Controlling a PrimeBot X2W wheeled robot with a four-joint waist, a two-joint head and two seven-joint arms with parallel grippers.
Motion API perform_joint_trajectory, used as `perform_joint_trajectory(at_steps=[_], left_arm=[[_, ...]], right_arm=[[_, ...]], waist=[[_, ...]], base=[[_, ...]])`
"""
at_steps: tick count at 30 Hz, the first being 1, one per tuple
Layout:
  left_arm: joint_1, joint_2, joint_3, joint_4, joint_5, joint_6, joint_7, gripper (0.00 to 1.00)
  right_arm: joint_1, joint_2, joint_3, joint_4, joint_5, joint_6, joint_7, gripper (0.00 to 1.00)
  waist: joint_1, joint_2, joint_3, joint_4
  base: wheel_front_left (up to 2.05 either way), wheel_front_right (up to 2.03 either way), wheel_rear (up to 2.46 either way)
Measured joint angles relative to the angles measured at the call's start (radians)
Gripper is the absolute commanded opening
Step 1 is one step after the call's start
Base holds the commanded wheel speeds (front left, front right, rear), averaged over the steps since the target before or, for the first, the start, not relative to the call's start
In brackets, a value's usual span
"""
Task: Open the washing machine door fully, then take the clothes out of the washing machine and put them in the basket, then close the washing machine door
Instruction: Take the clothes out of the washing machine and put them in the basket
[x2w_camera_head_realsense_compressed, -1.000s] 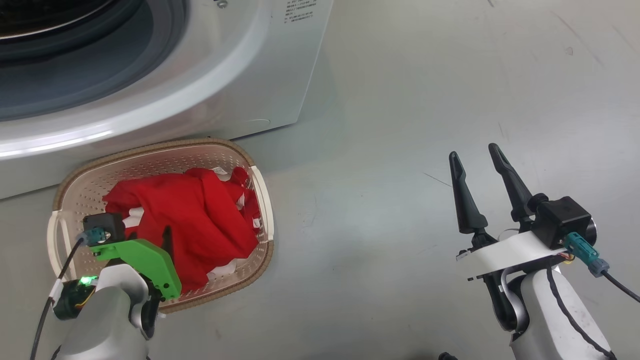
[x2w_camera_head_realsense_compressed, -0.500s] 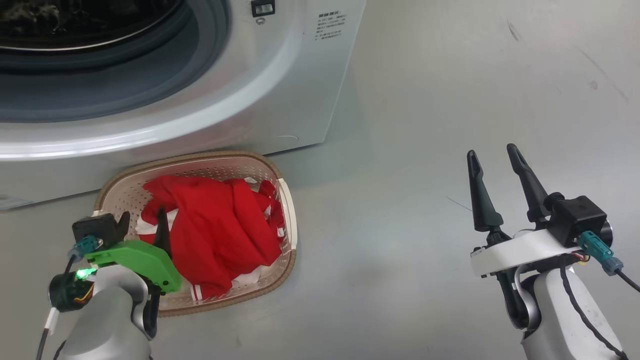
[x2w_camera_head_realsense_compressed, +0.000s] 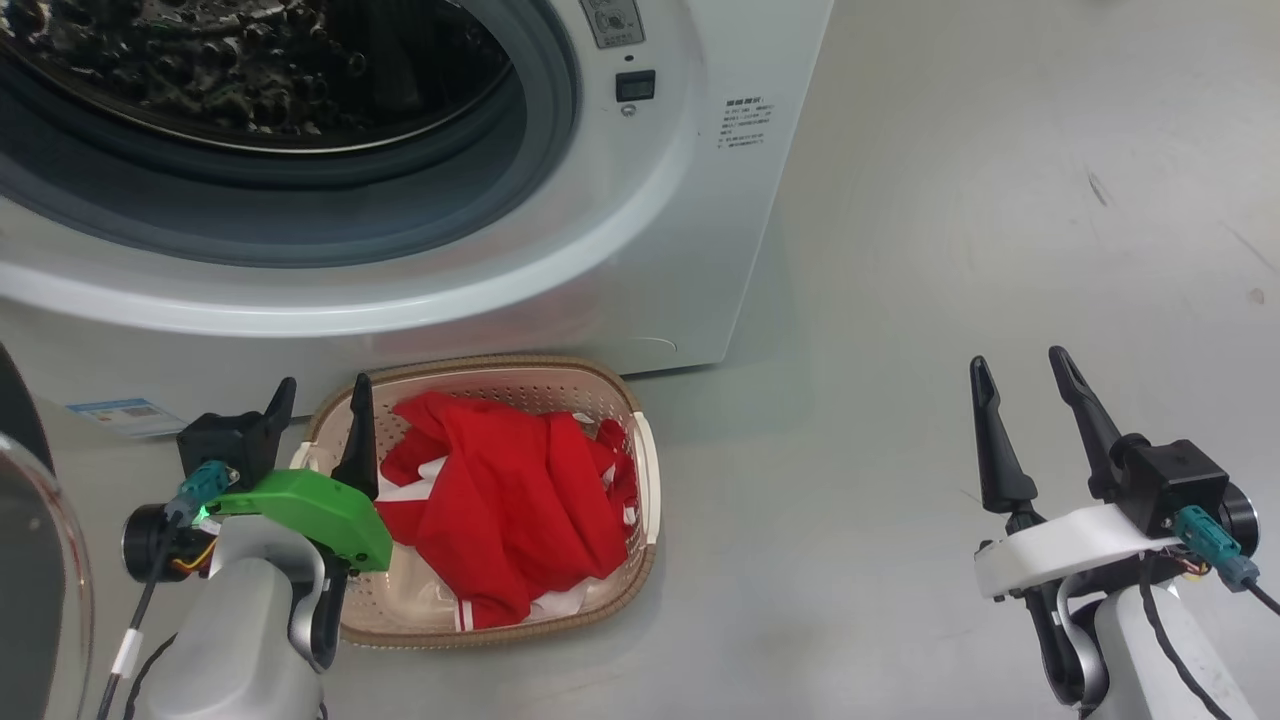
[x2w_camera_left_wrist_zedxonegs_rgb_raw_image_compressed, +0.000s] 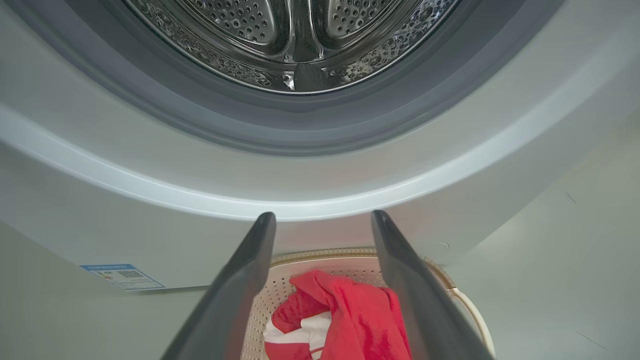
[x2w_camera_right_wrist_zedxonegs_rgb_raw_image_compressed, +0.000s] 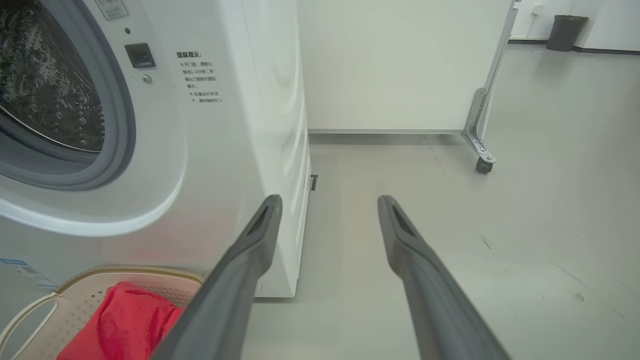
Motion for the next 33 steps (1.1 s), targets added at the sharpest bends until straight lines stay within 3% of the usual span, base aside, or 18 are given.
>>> perform_joint_trajectory(at_steps=[12,33], left_arm=[[0.109,0.003,0.013,-0.230,0.065,0.028,0.000,1.00],[0.350,0.015,0.007,-0.396,0.092,0.085,0.000,1.00]], right_arm=[[0.078,0.000,0.000,0.006,-0.008,-0.018,0.000,1.00],[0.208,0.007,0.012,-0.025,-0.011,-0.045,0.000,1.00]], waist=[[0.0000,0.0000,-0.131,0.067],[0.0000,0.0000,-0.273,0.086]], base=[[0.00,0.00,0.00],[0.00,0.00,0.00]])
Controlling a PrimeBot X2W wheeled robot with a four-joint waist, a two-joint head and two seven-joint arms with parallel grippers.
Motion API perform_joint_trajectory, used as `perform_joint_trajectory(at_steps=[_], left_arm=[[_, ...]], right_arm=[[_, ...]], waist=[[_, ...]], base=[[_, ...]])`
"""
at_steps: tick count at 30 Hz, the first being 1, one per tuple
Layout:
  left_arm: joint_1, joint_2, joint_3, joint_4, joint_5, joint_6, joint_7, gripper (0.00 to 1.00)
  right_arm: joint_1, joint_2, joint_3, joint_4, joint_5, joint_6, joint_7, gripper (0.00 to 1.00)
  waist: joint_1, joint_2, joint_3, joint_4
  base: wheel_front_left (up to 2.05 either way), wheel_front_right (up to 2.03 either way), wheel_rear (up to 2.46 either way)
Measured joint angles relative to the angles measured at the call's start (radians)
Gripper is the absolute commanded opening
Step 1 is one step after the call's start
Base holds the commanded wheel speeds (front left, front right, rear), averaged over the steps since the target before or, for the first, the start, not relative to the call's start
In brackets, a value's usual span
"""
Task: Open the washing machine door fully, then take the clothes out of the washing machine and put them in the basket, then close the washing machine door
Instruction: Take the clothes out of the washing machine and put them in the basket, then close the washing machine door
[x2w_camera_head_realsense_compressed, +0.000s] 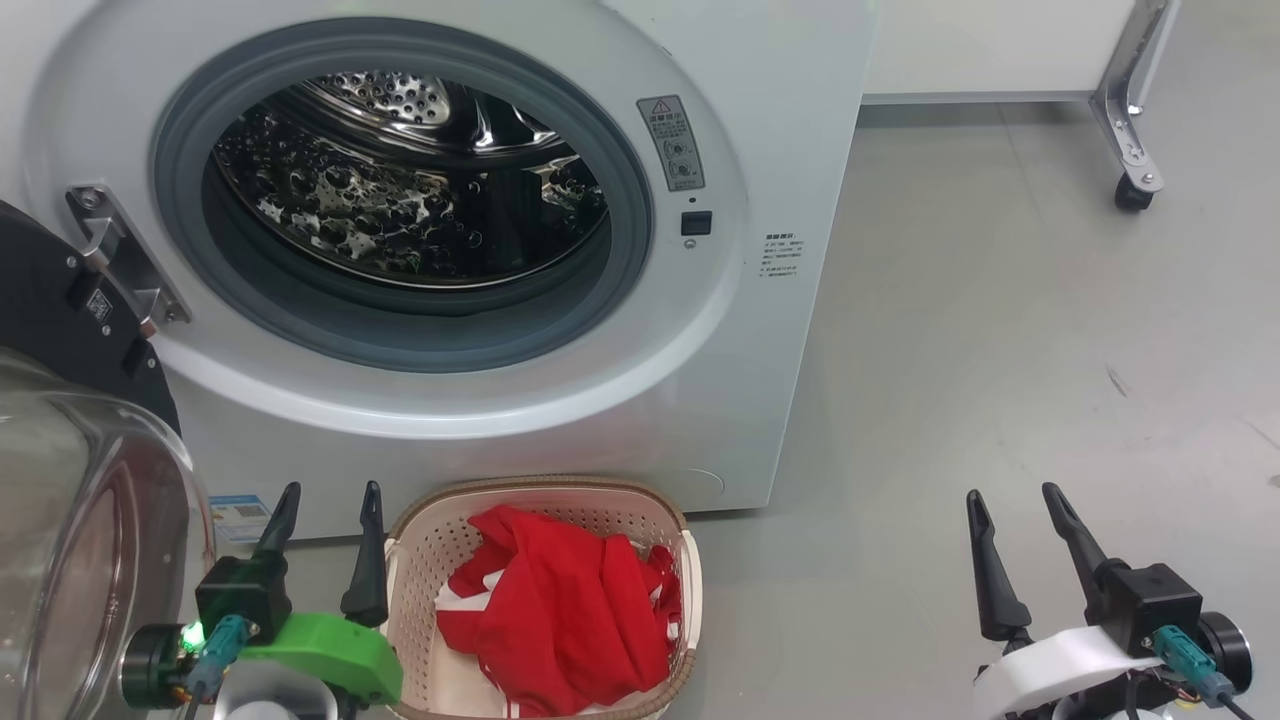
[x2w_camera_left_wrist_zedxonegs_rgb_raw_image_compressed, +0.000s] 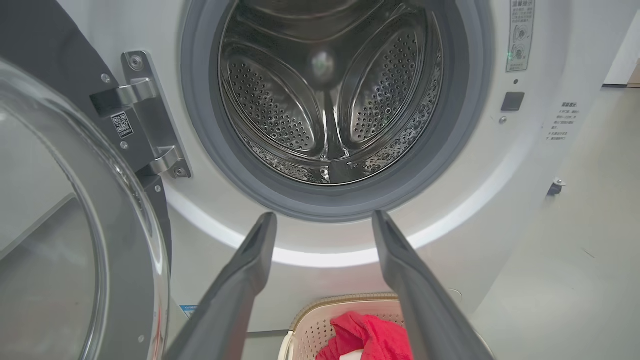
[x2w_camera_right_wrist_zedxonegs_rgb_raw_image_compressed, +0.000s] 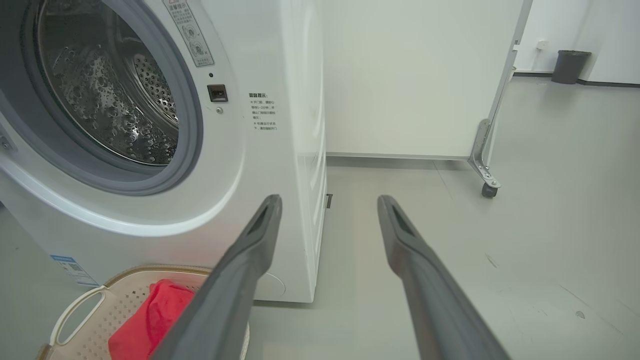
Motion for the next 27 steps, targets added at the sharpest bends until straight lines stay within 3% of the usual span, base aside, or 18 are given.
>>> perform_joint_trajectory(at_steps=[27], left_arm=[[0.100,0.017,-0.027,-0.160,0.036,0.032,0.053,1.00]], right_arm=[[0.037,0.002,0.005,-0.052,0.000,-0.016,0.024,1.00]], waist=[[0.0000,0.0000,-0.024,-0.002]], base=[[0.00,0.00,0.00]])
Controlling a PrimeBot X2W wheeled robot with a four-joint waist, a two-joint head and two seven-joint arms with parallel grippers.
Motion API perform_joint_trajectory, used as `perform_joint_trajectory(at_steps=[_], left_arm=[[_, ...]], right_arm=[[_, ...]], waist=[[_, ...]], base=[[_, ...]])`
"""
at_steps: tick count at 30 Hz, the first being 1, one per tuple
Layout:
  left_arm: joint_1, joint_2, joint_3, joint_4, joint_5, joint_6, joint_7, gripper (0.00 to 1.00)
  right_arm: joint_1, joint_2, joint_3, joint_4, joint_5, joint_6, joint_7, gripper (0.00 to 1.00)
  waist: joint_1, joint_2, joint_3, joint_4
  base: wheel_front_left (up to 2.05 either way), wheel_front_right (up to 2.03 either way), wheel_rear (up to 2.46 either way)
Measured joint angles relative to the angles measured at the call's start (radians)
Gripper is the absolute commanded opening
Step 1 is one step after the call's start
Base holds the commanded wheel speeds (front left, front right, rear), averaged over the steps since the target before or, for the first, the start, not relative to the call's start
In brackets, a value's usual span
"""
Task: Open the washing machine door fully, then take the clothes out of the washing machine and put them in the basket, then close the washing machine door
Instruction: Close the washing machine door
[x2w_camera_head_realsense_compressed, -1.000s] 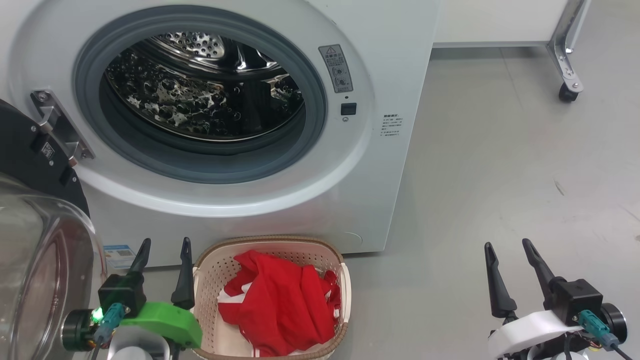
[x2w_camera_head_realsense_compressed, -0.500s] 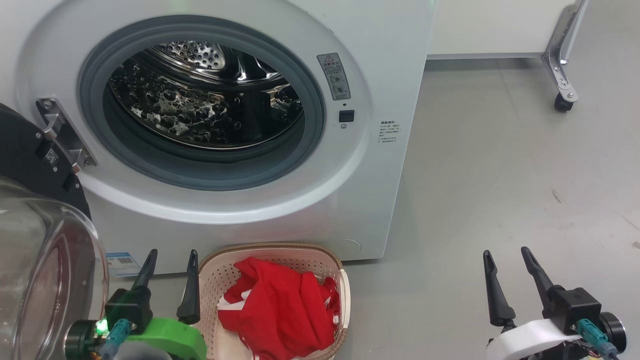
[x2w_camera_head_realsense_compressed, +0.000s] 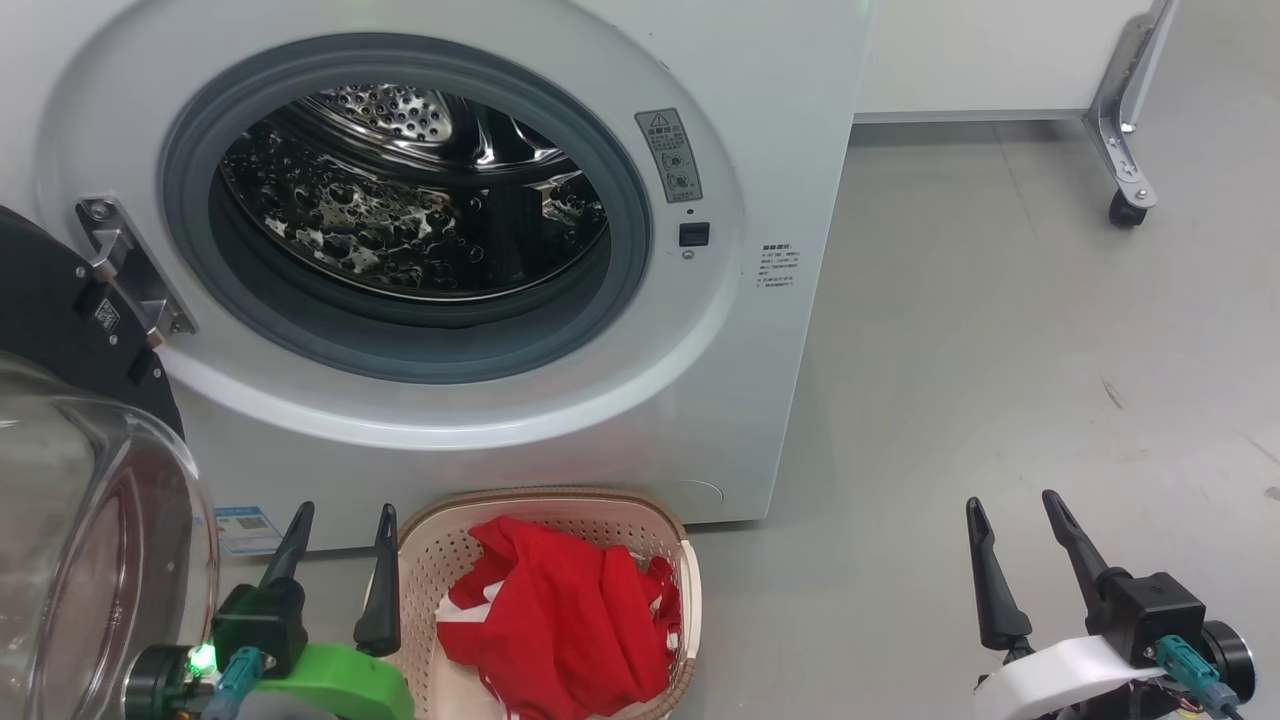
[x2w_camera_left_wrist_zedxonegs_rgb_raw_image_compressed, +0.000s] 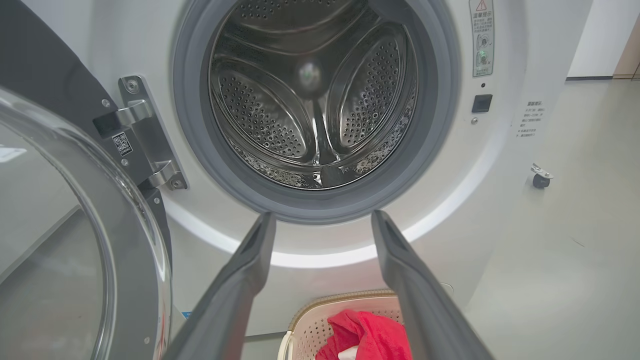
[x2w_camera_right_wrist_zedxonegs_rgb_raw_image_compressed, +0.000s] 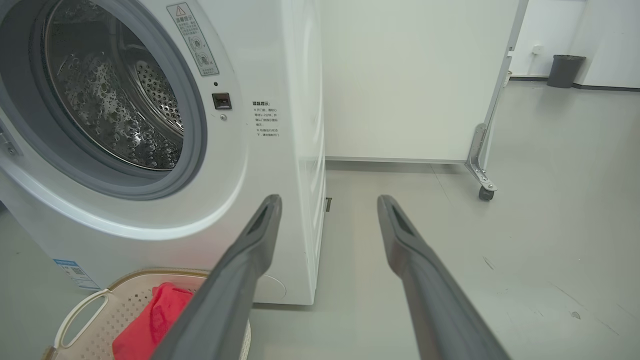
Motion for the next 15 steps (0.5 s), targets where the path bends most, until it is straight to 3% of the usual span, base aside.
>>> perform_joint_trajectory(at_steps=[15], left_arm=[[0.024,0.010,-0.008,-0.060,0.024,0.018,0.045,1.00]], right_arm=[[0.012,-0.003,-0.001,-0.019,0.000,-0.009,0.007,1.00]], waist=[[0.0000,0.0000,-0.001,-0.001]], base=[[-0.05,0.11,-0.06]])
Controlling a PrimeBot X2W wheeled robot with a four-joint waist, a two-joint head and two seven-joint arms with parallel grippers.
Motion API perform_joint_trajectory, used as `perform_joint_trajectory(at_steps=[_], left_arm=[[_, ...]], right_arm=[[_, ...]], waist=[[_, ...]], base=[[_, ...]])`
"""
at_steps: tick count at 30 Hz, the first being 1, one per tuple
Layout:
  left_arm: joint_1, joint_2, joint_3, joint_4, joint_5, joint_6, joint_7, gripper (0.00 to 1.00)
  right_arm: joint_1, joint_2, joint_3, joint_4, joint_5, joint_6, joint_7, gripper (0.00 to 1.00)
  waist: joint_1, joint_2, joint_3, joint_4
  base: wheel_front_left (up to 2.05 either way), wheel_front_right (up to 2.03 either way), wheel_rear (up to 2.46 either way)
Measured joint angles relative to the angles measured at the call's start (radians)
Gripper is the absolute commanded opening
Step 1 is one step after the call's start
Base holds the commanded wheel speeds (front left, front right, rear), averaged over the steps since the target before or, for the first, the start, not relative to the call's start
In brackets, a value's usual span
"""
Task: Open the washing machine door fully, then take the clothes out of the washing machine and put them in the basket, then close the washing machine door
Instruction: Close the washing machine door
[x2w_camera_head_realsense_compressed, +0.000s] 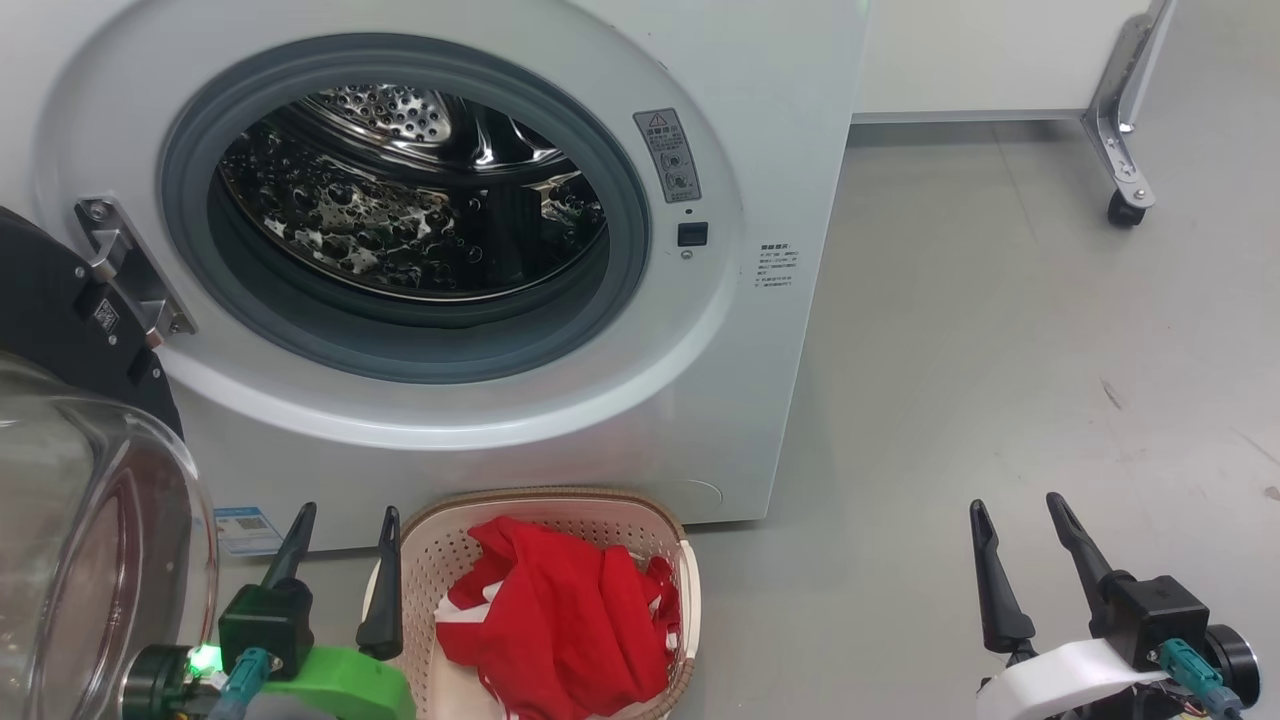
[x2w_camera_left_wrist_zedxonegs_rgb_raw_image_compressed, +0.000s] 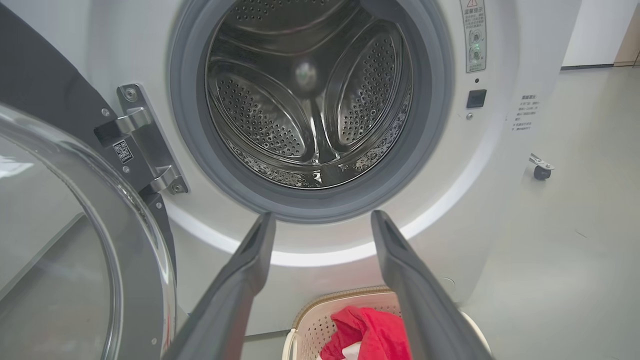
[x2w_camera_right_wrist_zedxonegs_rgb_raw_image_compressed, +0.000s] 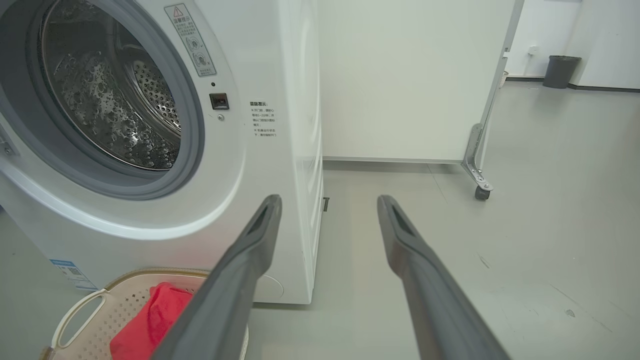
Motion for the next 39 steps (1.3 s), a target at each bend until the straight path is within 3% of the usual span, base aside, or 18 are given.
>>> perform_joint_trajectory(at_steps=[39], left_arm=[[0.036,0.010,-0.021,-0.109,0.007,0.004,0.060,1.00]], right_arm=[[0.003,-0.006,-0.005,-0.029,0.000,-0.008,0.013,1.00]], waist=[[0.0000,0.0000,0.009,0.004]], base=[[-0.90,0.90,0.00]])
